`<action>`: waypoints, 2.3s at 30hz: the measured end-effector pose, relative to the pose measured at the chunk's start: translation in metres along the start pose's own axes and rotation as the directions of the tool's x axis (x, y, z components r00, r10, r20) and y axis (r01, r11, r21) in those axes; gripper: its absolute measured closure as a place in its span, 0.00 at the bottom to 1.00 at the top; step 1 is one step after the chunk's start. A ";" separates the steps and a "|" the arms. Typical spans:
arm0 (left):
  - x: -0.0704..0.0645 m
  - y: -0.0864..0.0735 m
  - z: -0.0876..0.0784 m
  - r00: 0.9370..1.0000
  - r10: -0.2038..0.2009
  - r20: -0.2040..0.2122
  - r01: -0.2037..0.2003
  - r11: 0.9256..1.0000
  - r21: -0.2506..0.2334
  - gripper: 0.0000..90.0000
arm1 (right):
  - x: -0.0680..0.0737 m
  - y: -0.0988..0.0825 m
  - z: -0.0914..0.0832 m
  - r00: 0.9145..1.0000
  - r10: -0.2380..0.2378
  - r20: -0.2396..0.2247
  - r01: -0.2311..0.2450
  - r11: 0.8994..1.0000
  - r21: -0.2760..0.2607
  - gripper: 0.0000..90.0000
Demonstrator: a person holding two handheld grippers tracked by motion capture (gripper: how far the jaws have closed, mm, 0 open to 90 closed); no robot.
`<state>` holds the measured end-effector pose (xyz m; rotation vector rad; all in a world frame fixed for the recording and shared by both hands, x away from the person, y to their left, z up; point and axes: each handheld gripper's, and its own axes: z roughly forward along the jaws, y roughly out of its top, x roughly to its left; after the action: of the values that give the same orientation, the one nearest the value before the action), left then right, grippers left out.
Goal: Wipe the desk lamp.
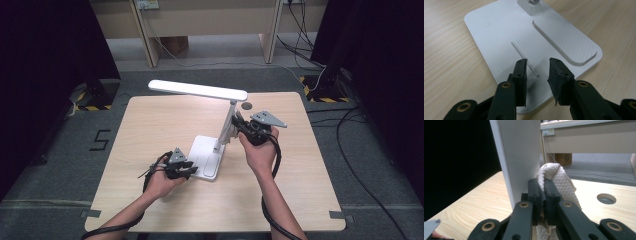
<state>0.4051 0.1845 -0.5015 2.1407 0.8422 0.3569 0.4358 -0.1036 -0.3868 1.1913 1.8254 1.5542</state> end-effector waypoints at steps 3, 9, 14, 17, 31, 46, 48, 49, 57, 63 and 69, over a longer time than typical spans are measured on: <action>0.000 0.000 0.000 1.000 0.000 0.000 0.000 1.000 0.000 0.74 | 0.000 -0.005 0.003 1.000 0.006 0.002 -0.006 1.000 0.009 0.96; 0.000 0.000 0.000 1.000 0.002 0.000 -0.002 1.000 0.003 0.74 | -0.001 -0.011 0.007 1.000 0.013 0.010 -0.013 0.999 0.033 0.96; 0.000 0.000 0.000 1.000 0.000 0.001 0.000 1.000 0.002 0.74 | 0.001 -0.013 0.010 1.000 0.023 0.012 -0.024 0.999 0.049 0.96; 0.000 0.000 0.000 1.000 0.002 -0.001 -0.002 1.000 0.004 0.74 | 0.001 -0.016 0.012 1.000 0.015 0.018 -0.017 0.998 0.066 0.96; 0.000 0.001 0.000 1.000 0.001 -0.001 -0.001 1.000 0.005 0.74 | 0.003 -0.036 0.023 0.999 0.039 0.032 -0.043 0.993 0.112 0.96; -0.001 0.001 0.000 1.000 0.008 -0.004 -0.008 1.000 0.007 0.75 | 0.006 -0.059 0.037 0.997 0.059 0.044 -0.066 0.979 0.190 0.96; -0.001 0.001 0.000 1.000 0.009 -0.003 -0.009 1.000 0.006 0.75 | 0.005 -0.061 0.038 0.997 0.059 0.045 -0.067 0.978 0.196 0.96; 0.000 0.001 0.000 1.000 0.008 -0.002 -0.008 1.000 0.006 0.75 | 0.005 -0.062 0.038 0.997 0.060 0.043 -0.067 0.978 0.199 0.96; -0.001 0.000 0.000 1.000 0.002 -0.002 -0.002 1.000 0.000 0.75 | 0.006 -0.073 0.044 0.997 0.062 0.043 -0.070 0.969 0.237 0.96; -0.001 0.000 0.000 1.000 0.004 -0.001 -0.004 1.000 0.001 0.75 | 0.006 -0.083 0.049 0.996 0.079 0.044 -0.087 0.962 0.259 0.96; -0.001 0.000 -0.001 1.000 0.005 0.000 -0.005 1.000 0.002 0.75 | 0.008 -0.098 0.053 0.996 0.079 0.035 -0.086 0.948 0.306 0.96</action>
<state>0.4040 0.1846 -0.5013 2.1455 0.8378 0.3589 0.4429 -0.0669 -0.4916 1.4340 2.0821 1.3235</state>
